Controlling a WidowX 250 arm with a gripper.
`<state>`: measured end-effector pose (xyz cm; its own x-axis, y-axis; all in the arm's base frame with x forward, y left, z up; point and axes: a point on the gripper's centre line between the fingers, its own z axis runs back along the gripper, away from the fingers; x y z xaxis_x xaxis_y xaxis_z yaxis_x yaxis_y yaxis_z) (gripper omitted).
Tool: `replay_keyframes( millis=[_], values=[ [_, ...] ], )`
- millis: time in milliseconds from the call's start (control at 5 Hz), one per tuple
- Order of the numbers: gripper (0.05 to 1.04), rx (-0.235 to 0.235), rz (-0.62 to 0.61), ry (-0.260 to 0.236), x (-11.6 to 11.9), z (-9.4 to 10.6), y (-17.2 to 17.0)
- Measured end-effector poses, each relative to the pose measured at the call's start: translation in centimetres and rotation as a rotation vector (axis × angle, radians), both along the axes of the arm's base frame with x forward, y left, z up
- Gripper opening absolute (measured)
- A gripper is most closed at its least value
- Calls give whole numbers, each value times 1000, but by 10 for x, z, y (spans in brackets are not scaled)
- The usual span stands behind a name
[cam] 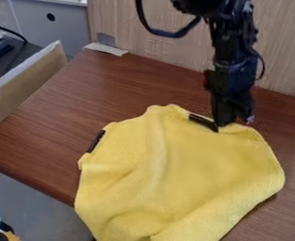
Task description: Move the cloth from the bottom to the top
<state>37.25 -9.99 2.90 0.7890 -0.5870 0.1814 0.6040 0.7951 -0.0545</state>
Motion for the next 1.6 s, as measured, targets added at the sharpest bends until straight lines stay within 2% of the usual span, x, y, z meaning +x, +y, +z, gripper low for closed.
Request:
replay_keyframes(
  millis=[600, 1200, 1600],
  values=[
    [54, -42, 155, -116, 46, 41, 50],
    [53, -24, 311, -70, 65, 12, 96],
    [53, -13, 358, -40, 79, -15, 114]
  ],
)
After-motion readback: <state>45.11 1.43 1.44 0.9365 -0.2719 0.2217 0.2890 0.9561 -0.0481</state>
